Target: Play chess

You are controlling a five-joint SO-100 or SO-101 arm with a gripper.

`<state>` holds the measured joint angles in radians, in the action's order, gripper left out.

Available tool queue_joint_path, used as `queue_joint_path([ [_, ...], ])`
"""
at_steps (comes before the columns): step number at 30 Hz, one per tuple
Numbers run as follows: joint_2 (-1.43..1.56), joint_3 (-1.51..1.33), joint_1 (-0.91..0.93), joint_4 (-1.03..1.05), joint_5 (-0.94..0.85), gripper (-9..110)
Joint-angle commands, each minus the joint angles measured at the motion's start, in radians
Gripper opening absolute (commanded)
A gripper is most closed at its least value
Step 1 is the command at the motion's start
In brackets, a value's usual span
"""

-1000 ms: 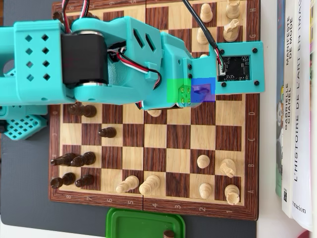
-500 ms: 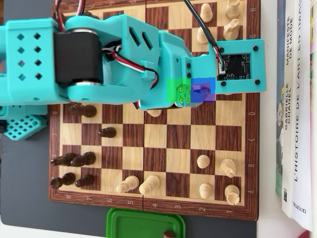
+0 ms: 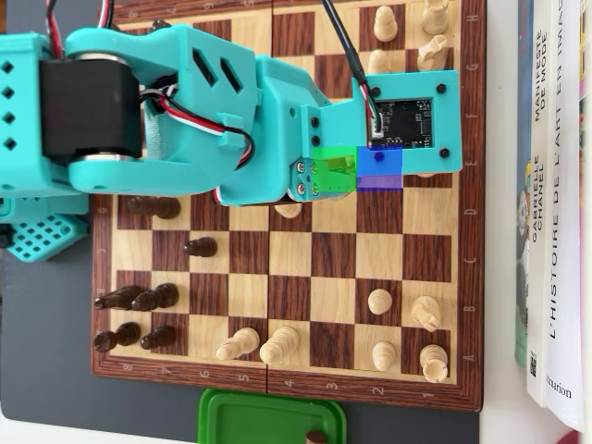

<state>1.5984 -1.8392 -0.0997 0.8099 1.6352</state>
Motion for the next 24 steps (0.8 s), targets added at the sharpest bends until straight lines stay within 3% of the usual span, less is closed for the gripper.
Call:
queue_joint_path([
  [1,0.066,-0.020,0.006,0.002,-0.002,6],
  [24,0.112,-0.124,-0.002,-0.008,0.000,6],
])
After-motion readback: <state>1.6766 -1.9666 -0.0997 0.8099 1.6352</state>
